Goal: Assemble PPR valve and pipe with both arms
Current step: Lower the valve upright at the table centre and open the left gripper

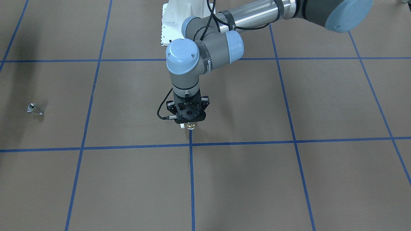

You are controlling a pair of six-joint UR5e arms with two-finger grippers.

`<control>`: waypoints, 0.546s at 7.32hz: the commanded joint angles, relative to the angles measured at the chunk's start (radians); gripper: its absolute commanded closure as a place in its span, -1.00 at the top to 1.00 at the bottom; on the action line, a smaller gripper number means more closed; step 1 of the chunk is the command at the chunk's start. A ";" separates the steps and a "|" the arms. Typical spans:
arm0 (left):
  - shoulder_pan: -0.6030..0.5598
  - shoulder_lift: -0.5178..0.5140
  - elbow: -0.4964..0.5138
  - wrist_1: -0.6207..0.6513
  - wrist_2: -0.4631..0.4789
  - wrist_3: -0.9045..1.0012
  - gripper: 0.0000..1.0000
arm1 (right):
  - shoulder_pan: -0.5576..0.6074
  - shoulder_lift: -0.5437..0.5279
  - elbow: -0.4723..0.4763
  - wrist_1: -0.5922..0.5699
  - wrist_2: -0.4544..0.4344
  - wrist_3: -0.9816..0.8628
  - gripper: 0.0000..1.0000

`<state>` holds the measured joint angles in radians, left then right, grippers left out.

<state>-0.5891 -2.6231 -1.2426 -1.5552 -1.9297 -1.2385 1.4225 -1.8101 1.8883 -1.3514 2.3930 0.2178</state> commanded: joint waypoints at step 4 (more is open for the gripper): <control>-0.024 0.059 -0.134 0.015 -0.085 0.004 1.00 | -0.086 0.006 -0.002 0.002 -0.012 0.128 0.99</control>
<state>-0.5985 -2.6070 -1.2920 -1.5492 -1.9665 -1.2361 1.3868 -1.8060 1.8880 -1.3512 2.3905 0.2530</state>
